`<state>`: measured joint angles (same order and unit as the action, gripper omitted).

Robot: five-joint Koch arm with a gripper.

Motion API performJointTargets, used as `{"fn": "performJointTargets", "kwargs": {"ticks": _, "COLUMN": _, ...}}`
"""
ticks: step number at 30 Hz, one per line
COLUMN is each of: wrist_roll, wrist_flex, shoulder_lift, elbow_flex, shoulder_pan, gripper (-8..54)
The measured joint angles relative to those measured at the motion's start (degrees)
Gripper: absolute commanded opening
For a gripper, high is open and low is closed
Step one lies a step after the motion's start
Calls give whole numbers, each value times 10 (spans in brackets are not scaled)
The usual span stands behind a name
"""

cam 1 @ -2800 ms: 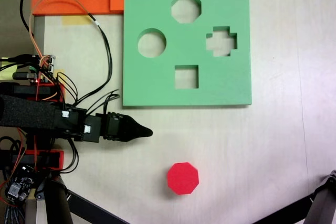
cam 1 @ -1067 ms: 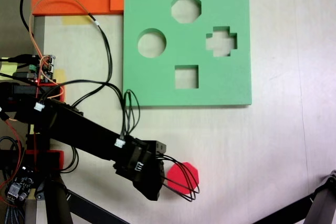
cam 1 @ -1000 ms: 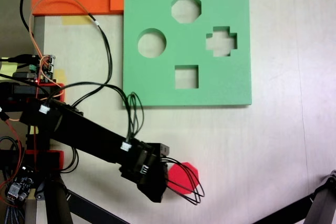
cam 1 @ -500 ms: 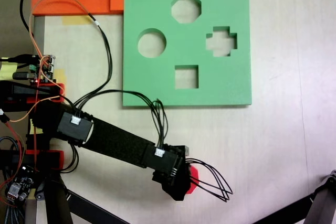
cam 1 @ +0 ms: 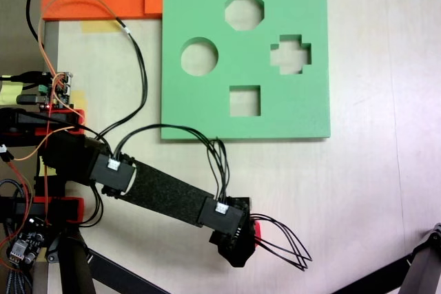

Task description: Put the octagonal pillar block into the corresponding hole

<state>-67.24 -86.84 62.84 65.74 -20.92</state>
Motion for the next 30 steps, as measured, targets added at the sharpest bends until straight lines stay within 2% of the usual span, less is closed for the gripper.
{"fn": "performJointTargets", "kwargs": {"ticks": 1, "wrist_roll": 1, "wrist_flex": 0, "shoulder_lift": -7, "elbow_flex": -2, "shoulder_pan": 0, "gripper": 441}}
{"fn": "performJointTargets", "kwargs": {"ticks": 3, "wrist_roll": 0, "wrist_flex": -1, "shoulder_lift": -19, "elbow_flex": -7, "shoulder_pan": 4, "gripper": 325}}
{"fn": "performJointTargets", "kwargs": {"ticks": 15, "wrist_roll": -25, "wrist_flex": -49, "shoulder_lift": -52, "elbow_flex": -26, "shoulder_pan": 9, "gripper": 279}}
{"fn": "performJointTargets", "kwargs": {"ticks": 21, "wrist_roll": -26, "wrist_flex": -66, "shoulder_lift": -49, "elbow_flex": -28, "shoulder_pan": 13, "gripper": 215}}
{"fn": "performJointTargets", "kwargs": {"ticks": 30, "wrist_roll": -46, "wrist_flex": -134, "shoulder_lift": 62, "elbow_flex": -7, "shoulder_pan": 37, "gripper": 214}}
